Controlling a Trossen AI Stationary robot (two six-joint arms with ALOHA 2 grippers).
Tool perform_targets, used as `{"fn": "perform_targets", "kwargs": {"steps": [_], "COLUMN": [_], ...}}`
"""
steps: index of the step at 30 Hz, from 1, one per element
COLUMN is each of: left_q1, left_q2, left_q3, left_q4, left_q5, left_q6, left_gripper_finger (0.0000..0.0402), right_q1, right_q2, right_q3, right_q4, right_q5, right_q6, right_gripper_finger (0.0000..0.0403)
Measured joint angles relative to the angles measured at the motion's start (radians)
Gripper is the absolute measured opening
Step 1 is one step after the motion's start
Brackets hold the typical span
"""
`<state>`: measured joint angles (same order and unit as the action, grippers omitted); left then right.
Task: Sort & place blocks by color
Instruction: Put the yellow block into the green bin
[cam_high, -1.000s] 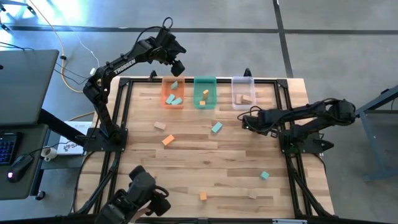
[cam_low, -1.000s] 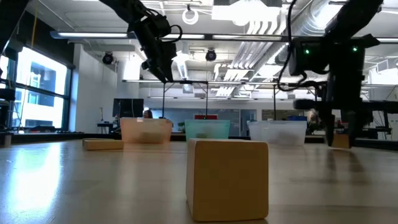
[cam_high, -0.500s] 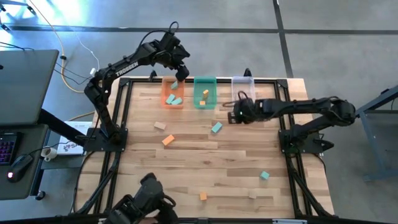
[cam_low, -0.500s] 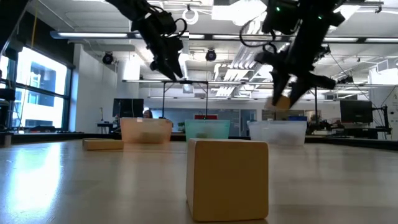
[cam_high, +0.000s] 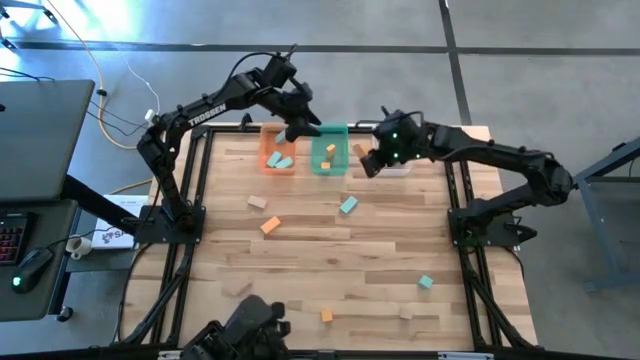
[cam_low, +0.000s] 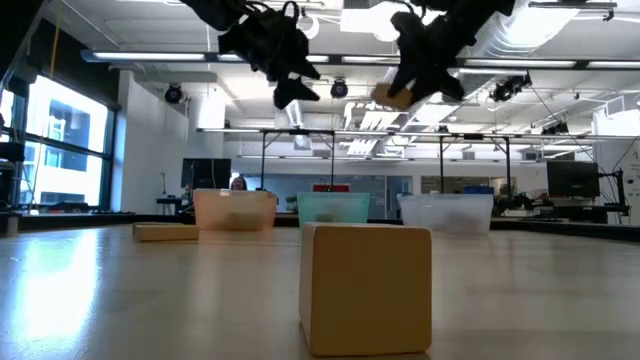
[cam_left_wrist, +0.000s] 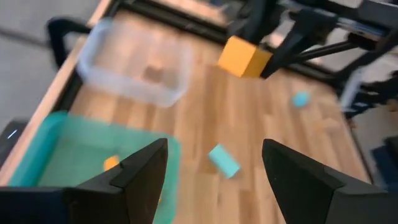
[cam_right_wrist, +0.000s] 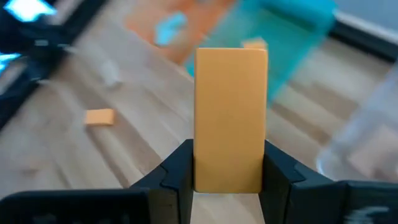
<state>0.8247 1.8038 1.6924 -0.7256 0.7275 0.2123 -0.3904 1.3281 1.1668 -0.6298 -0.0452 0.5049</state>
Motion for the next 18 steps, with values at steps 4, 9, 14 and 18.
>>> {"fn": "perform_targets", "kwargs": {"steps": [4, 9, 14, 18], "left_q1": [-0.02, -0.051, -0.079, -0.093], "left_q2": [0.0, 0.0, 0.0, 0.0], "left_q3": [0.0, 0.0, 0.0, 0.0], "left_q4": [0.067, 0.136, 0.211, 0.275], "left_q5": [0.079, 0.13, 0.136, 0.136], "left_q6": [-0.003, -0.012, -0.087, -0.153], "left_gripper_finger": [0.025, 0.025, 0.025, 0.025], "right_q1": [-0.019, -0.049, -0.081, -0.094], "right_q2": [0.0, 0.0, 0.0, 0.0], "right_q3": [0.033, 0.052, 0.052, 0.052], "right_q4": [0.076, 0.172, 0.244, 0.302], "right_q5": [-0.092, -0.187, -0.26, -0.303], "right_q6": [-0.12, -0.204, -0.255, -0.282], "right_gripper_finger": [0.0106, 0.0106, 0.0106, 0.0106]}}
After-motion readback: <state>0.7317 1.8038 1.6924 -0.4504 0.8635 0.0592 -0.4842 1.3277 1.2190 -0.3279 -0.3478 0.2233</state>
